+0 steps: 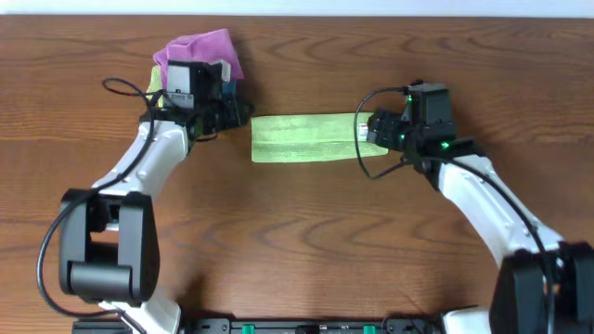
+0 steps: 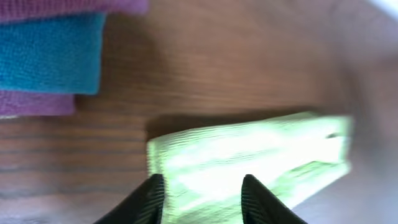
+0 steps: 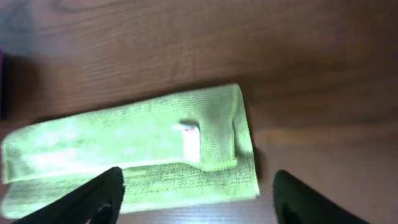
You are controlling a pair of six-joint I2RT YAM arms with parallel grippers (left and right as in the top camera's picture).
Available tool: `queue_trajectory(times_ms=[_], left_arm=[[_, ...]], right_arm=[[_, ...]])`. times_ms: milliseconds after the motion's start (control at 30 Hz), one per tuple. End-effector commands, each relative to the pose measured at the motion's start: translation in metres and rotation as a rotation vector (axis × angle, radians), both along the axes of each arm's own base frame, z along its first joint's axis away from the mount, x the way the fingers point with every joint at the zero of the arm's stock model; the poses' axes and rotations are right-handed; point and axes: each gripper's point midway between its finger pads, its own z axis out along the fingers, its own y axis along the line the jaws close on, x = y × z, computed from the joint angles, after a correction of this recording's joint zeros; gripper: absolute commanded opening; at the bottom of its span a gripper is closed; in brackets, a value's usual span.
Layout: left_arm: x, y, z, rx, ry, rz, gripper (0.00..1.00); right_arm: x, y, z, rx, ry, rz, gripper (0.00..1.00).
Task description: Fold the cloth
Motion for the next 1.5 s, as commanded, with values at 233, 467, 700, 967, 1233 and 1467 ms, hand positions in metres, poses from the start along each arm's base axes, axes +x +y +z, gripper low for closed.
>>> queue_trajectory(times_ms=[233,467,700,967,1233,1467], left_arm=[[-0.005,-0.045,-0.012,-0.074,0.069,-0.029,0.06],[-0.011,-0.064,-0.052,-0.03,0.131,-0.04,0.05],[-0.011,-0.057,-0.079,0.031,0.167,-0.008,0.06],[-0.007,-0.05,-0.087,0.151,0.131,0.027,0.06],[-0.016,-0.054,-0.106,0.213,0.159,0.018,0.06],[-0.016,-0.051,-0.108,0.231,0.164,0.028,0.06]], right_arm=[[-0.028,-0.01,-0.004,0.082,0.133,-0.164,0.89],[-0.033,-0.016,-0.022,0.131,0.197,-0.202,0.87],[-0.032,-0.009,-0.045,0.181,0.245,-0.178,0.87],[-0.025,0.004,-0.069,0.261,0.296,-0.189,0.87],[-0.021,0.003,-0.078,0.258,0.299,-0.203,0.87],[-0.017,-0.002,-0.083,0.231,0.285,-0.223,0.86]])
